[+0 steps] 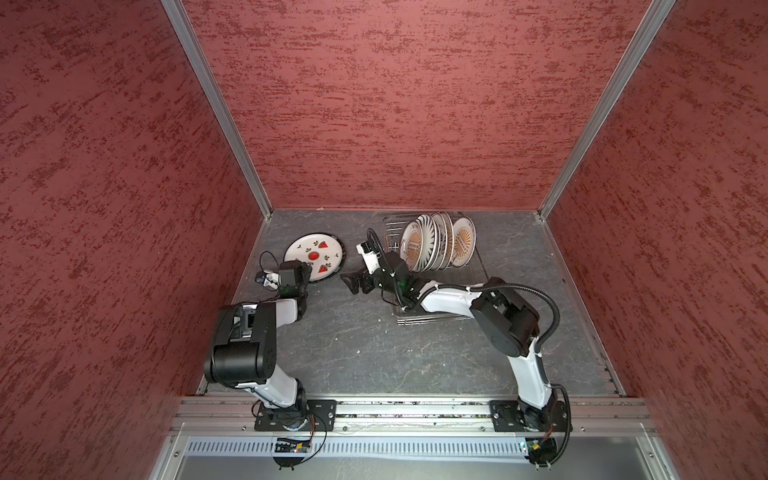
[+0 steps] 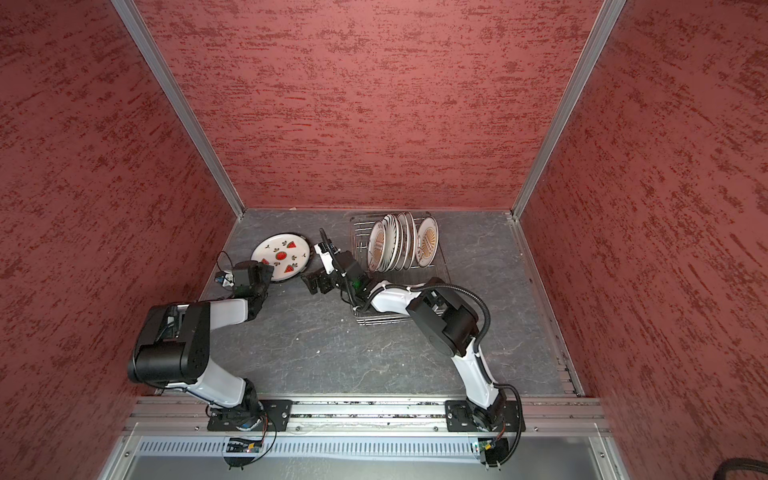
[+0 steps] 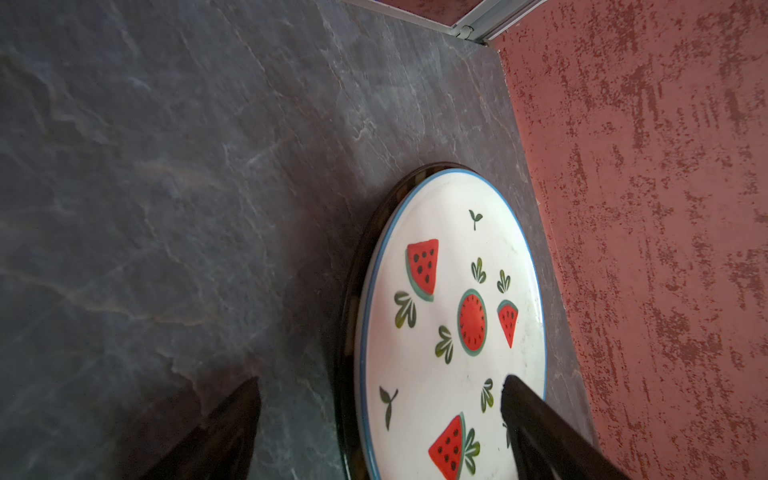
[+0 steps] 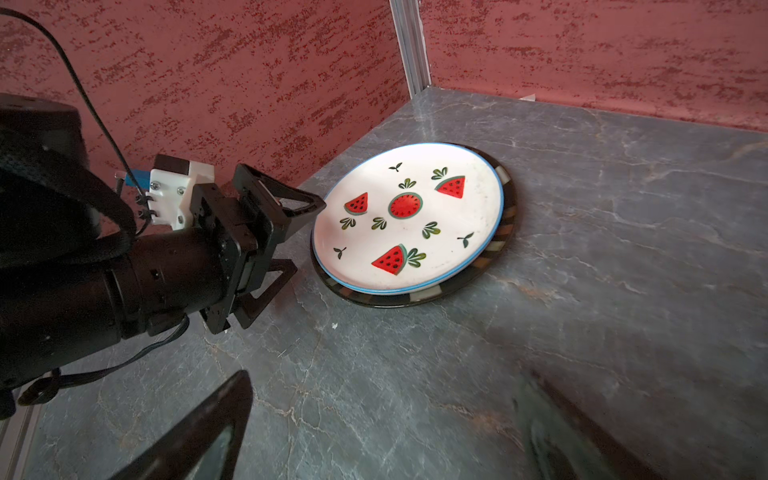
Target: Unload the plates from the dish rack
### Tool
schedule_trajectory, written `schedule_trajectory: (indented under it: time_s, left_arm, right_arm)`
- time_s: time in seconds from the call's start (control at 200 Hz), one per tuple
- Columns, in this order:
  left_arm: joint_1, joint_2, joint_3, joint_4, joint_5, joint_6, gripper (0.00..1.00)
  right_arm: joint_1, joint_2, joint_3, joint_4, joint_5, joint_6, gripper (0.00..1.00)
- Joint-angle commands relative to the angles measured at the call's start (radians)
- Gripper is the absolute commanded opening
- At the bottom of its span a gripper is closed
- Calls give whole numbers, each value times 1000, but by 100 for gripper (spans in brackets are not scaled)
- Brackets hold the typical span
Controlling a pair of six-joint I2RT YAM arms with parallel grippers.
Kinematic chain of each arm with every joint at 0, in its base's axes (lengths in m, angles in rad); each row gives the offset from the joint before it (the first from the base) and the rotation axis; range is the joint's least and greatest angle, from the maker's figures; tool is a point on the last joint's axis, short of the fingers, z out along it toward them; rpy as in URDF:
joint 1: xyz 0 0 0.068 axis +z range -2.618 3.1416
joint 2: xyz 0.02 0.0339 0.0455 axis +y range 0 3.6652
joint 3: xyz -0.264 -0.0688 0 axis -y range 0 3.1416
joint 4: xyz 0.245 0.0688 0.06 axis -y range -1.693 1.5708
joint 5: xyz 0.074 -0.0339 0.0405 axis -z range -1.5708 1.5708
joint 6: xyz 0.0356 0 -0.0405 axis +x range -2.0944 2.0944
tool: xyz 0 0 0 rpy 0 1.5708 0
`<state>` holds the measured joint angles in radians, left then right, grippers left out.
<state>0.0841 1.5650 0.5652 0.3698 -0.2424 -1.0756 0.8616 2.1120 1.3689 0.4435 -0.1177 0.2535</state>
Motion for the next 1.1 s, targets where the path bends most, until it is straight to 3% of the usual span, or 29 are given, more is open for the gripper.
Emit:
schedule_trajectory:
  time_s: [0.0,0.095,0.155,0.406,0.626,0.732,0.917,1.097]
  left_arm:
    - [2,-53,-14,-5,-15,17,91]
    - [-3,-104,-42,4,-8,23,91]
    - [-3,-137,-71,20,-2,33,100]
    - [10,-287,-172,78,61,77,99]
    - [-19,-399,-302,251,173,128,99]
    - [-40,-437,-327,264,213,150,99]
    - [-95,-466,-399,420,287,275,99]
    - [-159,-393,-416,610,482,348,99]
  right_arm:
    - [4,-12,4,8,16,-6,99]
    - [5,-21,-2,17,-6,-19,98]
    - [10,-31,3,4,-24,-48,96]
    - [41,-117,-18,-26,10,-145,99]
    - [81,-221,-102,-5,161,-219,99]
    - [85,-294,-177,48,170,-233,99]
    - [85,-402,-285,79,240,-244,99]
    - [66,-467,-285,-13,336,-242,99]
